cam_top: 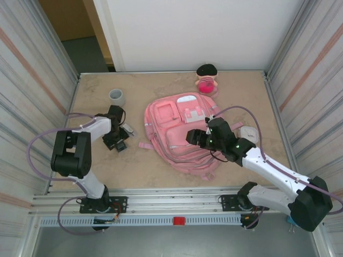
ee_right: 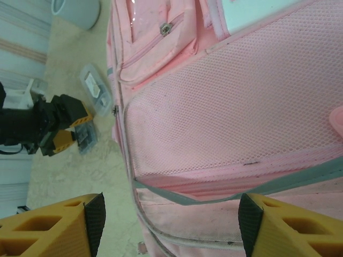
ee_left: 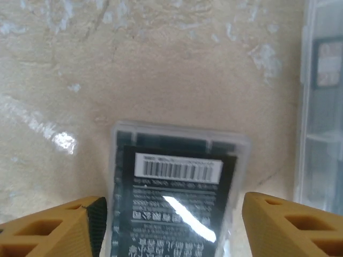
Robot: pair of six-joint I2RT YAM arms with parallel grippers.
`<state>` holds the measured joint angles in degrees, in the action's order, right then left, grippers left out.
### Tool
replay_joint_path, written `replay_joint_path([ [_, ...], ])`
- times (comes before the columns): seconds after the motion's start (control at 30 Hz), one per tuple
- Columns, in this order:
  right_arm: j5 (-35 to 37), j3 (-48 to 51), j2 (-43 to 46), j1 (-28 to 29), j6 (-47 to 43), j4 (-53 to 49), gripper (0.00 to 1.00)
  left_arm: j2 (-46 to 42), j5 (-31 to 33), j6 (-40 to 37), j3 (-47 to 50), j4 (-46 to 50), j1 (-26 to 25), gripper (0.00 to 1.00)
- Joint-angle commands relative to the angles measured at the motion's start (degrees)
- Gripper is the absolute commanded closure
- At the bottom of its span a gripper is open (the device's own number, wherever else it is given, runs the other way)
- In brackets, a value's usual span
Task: Pack books, pencil case, and school supplies into a backpack
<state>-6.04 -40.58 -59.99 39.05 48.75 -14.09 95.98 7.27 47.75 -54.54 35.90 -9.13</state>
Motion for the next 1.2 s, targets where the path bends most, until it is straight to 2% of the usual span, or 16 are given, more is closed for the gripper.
replay_joint_path([
  [0.0,-0.56,-1.52,0.57,-0.29,-1.99,-0.06,0.32,1.75,3.1,-1.6,-0.28,1.23,0.44,0.47],
  [0.13,-0.46,-1.44,1.4,-0.43,-2.06,-0.42,0.32,1.88,1.61,-1.54,-0.82,2.21,0.46,0.46],
  [0.3,-0.2,-1.18,2.19,-0.33,-1.84,-0.43,0.32,-1.32,-1.1,0.1,0.7,2.34,-0.24,0.51],
  [0.47,-1.15,0.91,4.52,-0.21,-0.54,3.06,0.32,-9.17,-4.72,4.83,1.55,3.77,-5.51,0.52],
  [0.63,-3.19,5.34,6.02,1.24,0.61,10.65,0.32,-18.37,-8.1,13.14,1.56,3.55,-12.85,0.53],
  [0.87,-1.07,9.43,0.89,9.98,3.08,25.87,0.33,-28.61,-14.06,30.14,9.33,-11.02,-20.69,0.56],
  [0.97,3.02,9.65,-3.01,13.6,2.97,30.6,0.34,-29.85,-15.3,36.59,12.2,-17.06,-23.52,0.56],
  [1.17,4.13,7.27,-11.76,16.61,2.41,36.45,0.39,-28.89,-17.64,42.06,13.19,-23.97,-27.03,0.56],
])
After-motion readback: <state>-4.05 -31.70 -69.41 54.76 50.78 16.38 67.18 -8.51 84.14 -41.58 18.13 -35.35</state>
